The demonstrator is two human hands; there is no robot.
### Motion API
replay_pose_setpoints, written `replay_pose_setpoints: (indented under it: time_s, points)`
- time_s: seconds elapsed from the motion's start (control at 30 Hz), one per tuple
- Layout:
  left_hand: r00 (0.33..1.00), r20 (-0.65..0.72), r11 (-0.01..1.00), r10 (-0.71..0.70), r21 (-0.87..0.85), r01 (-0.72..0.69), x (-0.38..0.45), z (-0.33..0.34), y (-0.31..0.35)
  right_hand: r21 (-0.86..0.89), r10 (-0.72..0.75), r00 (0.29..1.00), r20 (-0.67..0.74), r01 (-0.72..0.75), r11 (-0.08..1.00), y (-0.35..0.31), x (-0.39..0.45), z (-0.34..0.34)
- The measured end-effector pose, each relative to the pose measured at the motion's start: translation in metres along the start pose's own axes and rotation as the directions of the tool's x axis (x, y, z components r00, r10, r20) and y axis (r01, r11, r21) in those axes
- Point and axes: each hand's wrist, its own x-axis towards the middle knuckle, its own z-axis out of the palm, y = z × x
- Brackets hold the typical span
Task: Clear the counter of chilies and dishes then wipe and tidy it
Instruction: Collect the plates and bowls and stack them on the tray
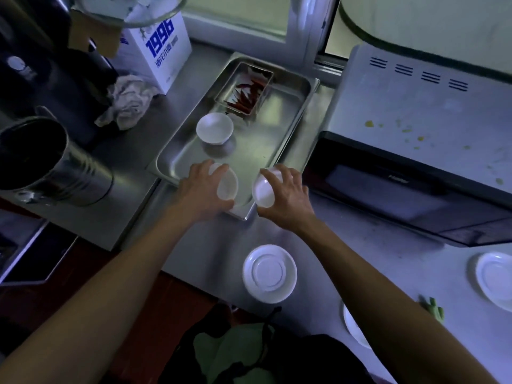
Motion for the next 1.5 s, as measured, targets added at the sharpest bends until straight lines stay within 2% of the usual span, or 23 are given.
replay_pose_setpoints:
  time_s: [0.33, 0.47, 0.63, 0.8, 0.93, 1.13, 1.3, 1.5]
  points:
    - [0.993, 0.003, 0.990, 0.122, -0.070, -0.121, 0.108, -0.038, -0.066, -0.066, 0.115, 0.993, -0.036, -0.117, 0.991, -0.042, 0.074, 0.005]
    - [0.987, -0.039, 0.985, 0.155, -0.066, -0.158, 0.147, -0.054, -0.080, -0.062, 0.158, 0.987, -0.040, -0.160, 0.985, -0.059, 0.104, 0.009]
    - [0.985, 0.068, 0.986, 0.159, -0.060, -0.155, 0.182, -0.054, -0.092, -0.043, 0.207, 0.977, -0.053, -0.209, 0.977, -0.070, 0.137, 0.015]
    - [0.966, 0.121, 0.973, 0.228, -0.075, -0.220, 0.206, -0.046, -0.089, -0.040, 0.252, 0.966, -0.052, -0.254, 0.966, -0.068, 0.163, 0.018]
    - [0.944, 0.123, 0.952, 0.306, -0.015, -0.306, 0.225, -0.035, -0.092, -0.015, 0.277, 0.960, -0.042, -0.278, 0.960, -0.061, 0.179, 0.020]
    - [0.937, 0.143, 0.948, 0.318, -0.052, -0.314, 0.246, -0.011, -0.101, 0.034, 0.315, 0.949, -0.024, -0.314, 0.949, -0.052, 0.192, 0.027]
    - [0.947, 0.176, 0.963, 0.268, -0.064, -0.260, 0.252, 0.002, -0.104, 0.032, 0.330, 0.944, 0.003, -0.329, 0.944, -0.048, 0.196, 0.033]
    - [0.948, 0.154, 0.959, 0.279, 0.008, -0.283, 0.247, 0.010, -0.105, 0.045, 0.338, 0.941, 0.017, -0.339, 0.940, -0.046, 0.196, 0.036]
